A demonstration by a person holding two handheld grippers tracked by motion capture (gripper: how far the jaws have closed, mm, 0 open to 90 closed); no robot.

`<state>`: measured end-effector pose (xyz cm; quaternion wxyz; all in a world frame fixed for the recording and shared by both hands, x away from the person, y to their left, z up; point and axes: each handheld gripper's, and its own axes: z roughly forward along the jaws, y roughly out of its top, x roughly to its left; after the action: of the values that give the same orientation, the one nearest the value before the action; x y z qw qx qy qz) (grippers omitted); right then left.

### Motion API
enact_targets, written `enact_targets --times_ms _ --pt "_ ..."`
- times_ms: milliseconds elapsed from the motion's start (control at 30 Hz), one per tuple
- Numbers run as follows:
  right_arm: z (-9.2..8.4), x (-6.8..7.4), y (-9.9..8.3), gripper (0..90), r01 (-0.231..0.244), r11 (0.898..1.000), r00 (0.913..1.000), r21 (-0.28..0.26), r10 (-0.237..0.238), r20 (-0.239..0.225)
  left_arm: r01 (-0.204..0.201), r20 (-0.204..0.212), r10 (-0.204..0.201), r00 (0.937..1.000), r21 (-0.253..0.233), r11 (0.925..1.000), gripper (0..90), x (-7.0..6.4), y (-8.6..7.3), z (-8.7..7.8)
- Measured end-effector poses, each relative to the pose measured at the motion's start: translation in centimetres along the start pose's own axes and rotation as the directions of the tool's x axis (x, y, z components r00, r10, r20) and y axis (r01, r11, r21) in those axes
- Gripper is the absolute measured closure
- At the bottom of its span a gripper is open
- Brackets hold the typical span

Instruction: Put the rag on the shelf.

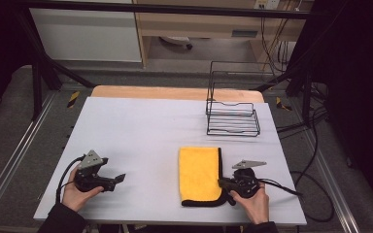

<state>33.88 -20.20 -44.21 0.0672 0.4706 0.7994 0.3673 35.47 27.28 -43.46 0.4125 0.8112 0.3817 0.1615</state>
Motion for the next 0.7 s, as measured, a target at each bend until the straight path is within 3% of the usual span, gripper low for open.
enact_targets --times_ms 167,333,467,700 --pt "-0.2 -0.4 0.0 66.4 0.056 0.998 0.9984 -0.034 -0.056 -0.001 -0.005 0.009 0.005 0.9999 0.012 0.9999 5.0 -0.9 0.6 0.5" --pt "-1.0 -1.3 0.4 47.7 0.081 0.988 0.9966 -0.134 -0.083 -0.007 -0.009 0.044 0.008 0.9990 0.025 0.9997 3.5 -1.7 1.3 1.3" --pt "-1.2 -1.9 1.0 33.7 0.080 0.977 0.9963 -0.198 -0.085 -0.014 -0.020 0.045 0.019 0.9988 0.020 0.9996 4.0 -2.4 2.1 1.7" --pt "-1.0 -2.8 1.7 15.7 0.094 0.974 0.9952 -0.209 -0.098 -0.010 -0.042 0.056 0.040 0.9976 0.035 0.9985 4.6 -3.6 3.6 3.2"
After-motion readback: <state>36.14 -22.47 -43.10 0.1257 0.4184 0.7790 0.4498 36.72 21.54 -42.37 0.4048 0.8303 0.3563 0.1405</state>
